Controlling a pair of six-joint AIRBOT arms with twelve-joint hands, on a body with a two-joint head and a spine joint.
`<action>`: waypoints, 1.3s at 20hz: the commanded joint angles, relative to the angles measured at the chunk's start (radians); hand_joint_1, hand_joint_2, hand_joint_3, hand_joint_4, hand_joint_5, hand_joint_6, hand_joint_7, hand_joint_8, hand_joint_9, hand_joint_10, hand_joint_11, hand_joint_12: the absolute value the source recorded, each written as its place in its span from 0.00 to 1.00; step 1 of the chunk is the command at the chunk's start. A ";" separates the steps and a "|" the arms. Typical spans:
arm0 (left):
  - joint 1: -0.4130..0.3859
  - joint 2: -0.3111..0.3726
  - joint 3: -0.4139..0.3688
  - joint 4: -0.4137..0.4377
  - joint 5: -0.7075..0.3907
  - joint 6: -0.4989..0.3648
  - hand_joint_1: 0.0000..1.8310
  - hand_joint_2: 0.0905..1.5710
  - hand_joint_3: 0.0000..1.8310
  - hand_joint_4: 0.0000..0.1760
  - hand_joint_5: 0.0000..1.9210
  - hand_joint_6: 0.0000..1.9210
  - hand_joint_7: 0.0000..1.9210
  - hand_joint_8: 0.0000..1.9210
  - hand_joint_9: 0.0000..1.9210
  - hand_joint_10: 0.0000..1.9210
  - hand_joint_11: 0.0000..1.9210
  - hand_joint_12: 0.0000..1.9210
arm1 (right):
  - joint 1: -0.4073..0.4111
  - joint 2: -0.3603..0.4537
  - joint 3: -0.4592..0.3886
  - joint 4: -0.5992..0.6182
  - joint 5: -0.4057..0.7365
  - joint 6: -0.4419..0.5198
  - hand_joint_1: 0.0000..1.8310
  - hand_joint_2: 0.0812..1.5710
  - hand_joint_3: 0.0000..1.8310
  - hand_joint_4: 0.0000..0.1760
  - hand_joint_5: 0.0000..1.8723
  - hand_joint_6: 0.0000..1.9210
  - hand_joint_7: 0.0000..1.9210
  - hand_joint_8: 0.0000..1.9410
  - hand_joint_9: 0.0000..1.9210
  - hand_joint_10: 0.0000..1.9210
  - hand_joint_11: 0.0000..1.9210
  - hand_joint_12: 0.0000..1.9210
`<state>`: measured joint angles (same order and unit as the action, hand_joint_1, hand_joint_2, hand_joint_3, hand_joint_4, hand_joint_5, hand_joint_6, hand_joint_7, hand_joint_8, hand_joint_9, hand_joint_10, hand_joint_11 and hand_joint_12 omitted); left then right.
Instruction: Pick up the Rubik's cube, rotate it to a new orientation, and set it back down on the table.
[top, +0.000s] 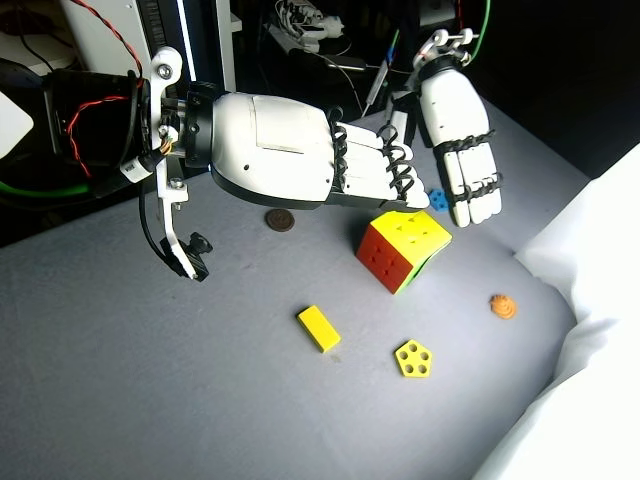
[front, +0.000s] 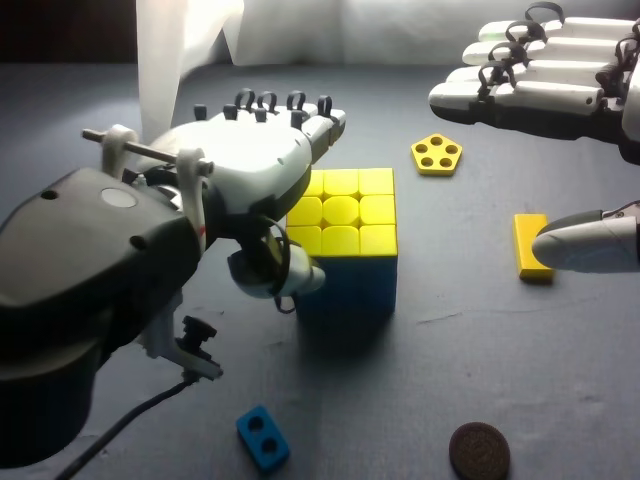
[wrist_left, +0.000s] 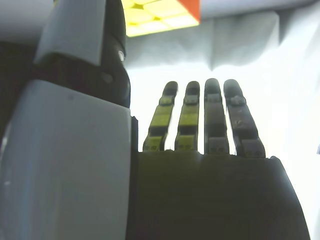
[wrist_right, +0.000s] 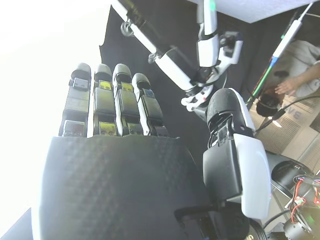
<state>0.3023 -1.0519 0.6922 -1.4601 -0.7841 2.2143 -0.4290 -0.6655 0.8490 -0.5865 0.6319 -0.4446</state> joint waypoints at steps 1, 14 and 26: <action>-0.012 -0.004 0.006 0.057 -0.044 0.005 0.56 0.67 0.00 0.00 0.00 0.00 0.00 0.00 0.00 0.00 0.00 0.00 | 0.006 0.005 -0.004 0.040 0.105 0.004 0.06 0.78 0.00 0.00 0.00 0.00 0.02 0.00 0.00 0.00 0.00 0.00; 0.003 -0.051 0.061 -0.017 -0.047 0.062 0.63 0.64 0.00 0.00 0.00 0.00 0.00 0.00 0.00 0.00 0.00 0.00 | 0.005 0.005 -0.006 0.032 0.105 0.004 0.07 0.80 0.00 0.00 0.00 0.00 0.01 0.00 0.00 0.00 0.00 0.00; 0.020 -0.116 0.133 -0.020 -0.033 0.062 0.57 0.66 0.00 0.00 0.00 0.00 0.00 0.00 0.00 0.00 0.00 0.00 | 0.003 0.007 -0.007 0.029 0.105 0.004 0.02 0.81 0.00 0.00 0.00 0.00 0.01 0.00 0.00 0.00 0.00 0.00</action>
<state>0.3271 -1.1690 0.8227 -1.5448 -0.7959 2.2768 -0.4294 -0.6651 0.8471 -0.5953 0.6327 -0.4446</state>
